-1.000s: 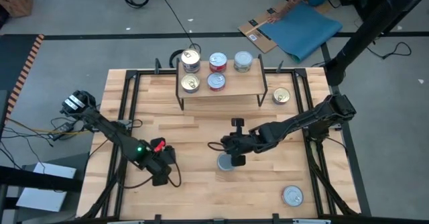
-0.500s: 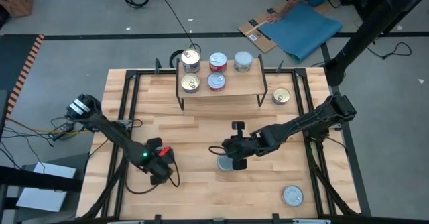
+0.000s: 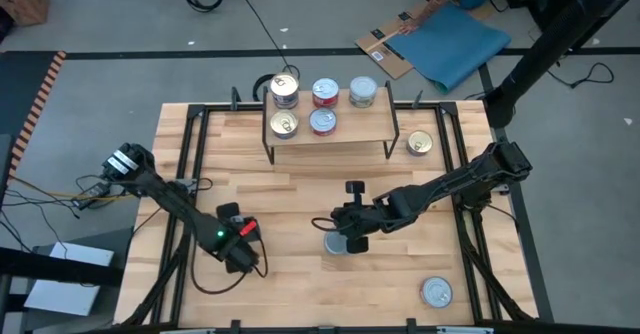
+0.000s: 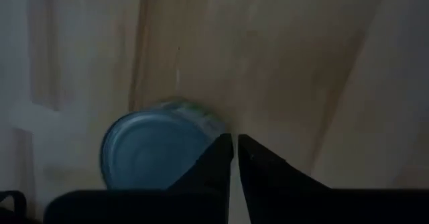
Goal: Stack canned seafood by type on shelf
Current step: Put the green tuna can on the shelf
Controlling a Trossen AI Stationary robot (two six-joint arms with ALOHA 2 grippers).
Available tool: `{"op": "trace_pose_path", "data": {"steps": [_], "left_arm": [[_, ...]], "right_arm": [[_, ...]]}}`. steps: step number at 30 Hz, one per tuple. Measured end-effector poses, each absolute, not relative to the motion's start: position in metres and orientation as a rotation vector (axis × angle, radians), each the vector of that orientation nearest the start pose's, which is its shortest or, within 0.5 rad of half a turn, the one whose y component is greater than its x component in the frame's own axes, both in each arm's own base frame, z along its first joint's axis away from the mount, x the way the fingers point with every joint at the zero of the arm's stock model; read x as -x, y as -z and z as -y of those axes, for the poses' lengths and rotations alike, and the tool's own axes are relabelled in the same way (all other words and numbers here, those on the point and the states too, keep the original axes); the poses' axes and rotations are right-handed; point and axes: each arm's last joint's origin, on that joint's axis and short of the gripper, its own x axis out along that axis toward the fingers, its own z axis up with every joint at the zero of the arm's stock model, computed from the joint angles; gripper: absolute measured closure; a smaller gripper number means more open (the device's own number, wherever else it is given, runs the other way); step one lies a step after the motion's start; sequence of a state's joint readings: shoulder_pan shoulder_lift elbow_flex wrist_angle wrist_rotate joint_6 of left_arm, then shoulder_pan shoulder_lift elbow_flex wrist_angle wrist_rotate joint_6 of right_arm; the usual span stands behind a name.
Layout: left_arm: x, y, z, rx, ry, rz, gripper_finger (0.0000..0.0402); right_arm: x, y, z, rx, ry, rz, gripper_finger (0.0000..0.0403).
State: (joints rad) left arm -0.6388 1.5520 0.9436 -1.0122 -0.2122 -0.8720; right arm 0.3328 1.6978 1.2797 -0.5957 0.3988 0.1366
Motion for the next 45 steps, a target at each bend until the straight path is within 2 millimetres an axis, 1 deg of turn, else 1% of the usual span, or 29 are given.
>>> {"op": "trace_pose_path", "data": {"steps": [2,5,9,12,16,18,20,22,25,27,33,38,45], "left_arm": [[-0.203,-0.185,0.143,0.041,-0.317,-1.437,0.0367],[-0.202,-0.184,0.142,0.053,-0.341,-1.444,0.0353],[-0.195,-0.177,0.137,0.050,-0.400,-1.481,0.0325],[-0.192,-0.172,0.136,0.065,-0.408,-1.491,0.0306],[-0.191,-0.166,0.135,0.088,-0.379,-1.490,0.0297],[-0.190,-0.165,0.135,0.085,-0.380,-1.490,0.0301],[-0.190,-0.164,0.134,0.080,-0.384,-1.487,0.0314],[-0.190,-0.164,0.134,0.076,-0.384,-1.481,0.0335],[-0.192,-0.163,0.135,0.048,-0.344,-1.476,0.0380],[-0.193,-0.163,0.136,0.039,-0.322,-1.471,0.0393],[-0.203,-0.163,0.142,0.030,-0.211,-1.389,0.0399],[-0.219,-0.171,0.148,0.022,-0.102,-1.300,0.0400],[-0.237,-0.175,0.141,0.001,-0.024,-1.206,0.0401]], "right_arm": [[-0.336,-0.241,-0.104,0.237,0.124,-0.937,0.0392],[-0.336,-0.240,-0.104,0.237,0.125,-0.938,0.0392],[-0.336,-0.240,-0.104,0.237,0.125,-0.938,0.0392],[-0.336,-0.240,-0.104,0.237,0.125,-0.938,0.0392],[-0.336,-0.240,-0.104,0.237,0.125,-0.939,0.0392],[-0.336,-0.240,-0.104,0.238,0.125,-0.939,0.0392],[-0.336,-0.240,-0.104,0.239,0.125,-0.940,0.0392],[-0.336,-0.240,-0.104,0.239,0.125,-0.941,0.0392],[-0.336,-0.240,-0.104,0.240,0.125,-0.941,0.0392],[-0.336,-0.240,-0.104,0.245,0.122,-0.943,0.0392],[-0.335,-0.240,-0.104,0.249,0.121,-0.950,0.0392],[-0.335,-0.240,-0.104,0.247,0.116,-0.951,0.0392],[-0.334,-0.240,-0.109,0.242,0.106,-0.948,0.0392]]}}
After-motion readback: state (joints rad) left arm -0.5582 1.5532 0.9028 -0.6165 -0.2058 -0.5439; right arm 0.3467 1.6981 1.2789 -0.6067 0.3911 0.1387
